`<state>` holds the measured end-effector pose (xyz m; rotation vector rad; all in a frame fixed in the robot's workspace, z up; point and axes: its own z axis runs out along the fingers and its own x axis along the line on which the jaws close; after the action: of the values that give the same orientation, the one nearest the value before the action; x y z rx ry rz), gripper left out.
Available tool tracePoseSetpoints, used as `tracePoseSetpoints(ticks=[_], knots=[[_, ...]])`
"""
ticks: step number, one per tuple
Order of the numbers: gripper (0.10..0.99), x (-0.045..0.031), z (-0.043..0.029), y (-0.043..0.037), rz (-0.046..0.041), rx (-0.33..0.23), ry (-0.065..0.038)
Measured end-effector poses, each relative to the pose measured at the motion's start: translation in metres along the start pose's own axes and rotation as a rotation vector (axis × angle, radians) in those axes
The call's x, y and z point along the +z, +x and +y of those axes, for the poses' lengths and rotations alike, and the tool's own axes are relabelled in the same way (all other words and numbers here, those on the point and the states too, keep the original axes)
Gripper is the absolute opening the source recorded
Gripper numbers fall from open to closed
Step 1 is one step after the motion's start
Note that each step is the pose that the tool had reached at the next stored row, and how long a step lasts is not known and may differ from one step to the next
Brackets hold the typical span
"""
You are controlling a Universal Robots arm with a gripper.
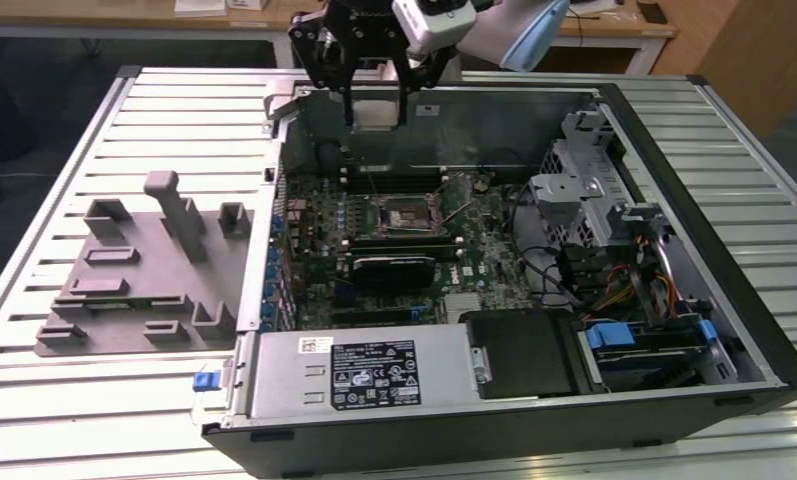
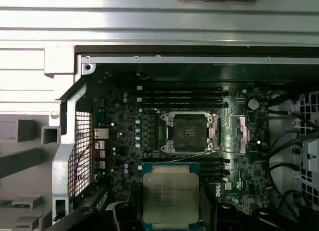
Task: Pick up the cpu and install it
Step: 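Pick up the cpu and move it towards the insertion slot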
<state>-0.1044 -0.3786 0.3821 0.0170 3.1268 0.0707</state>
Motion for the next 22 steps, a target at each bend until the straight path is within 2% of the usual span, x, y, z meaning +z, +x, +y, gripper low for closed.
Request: tracePoseSetpoints(ticks=[8,12,18,22], knots=[[0.541,0.0005,0.0030,-0.0265,0.0000,0.000,0.000],[0.541,0.0008,0.0047,-0.0366,0.0000,0.000,0.000],[0.541,0.0011,0.0050,-0.0382,-0.0001,0.000,0.000],[0.541,0.0067,0.0047,-0.0381,0.0000,0.000,0.000]])
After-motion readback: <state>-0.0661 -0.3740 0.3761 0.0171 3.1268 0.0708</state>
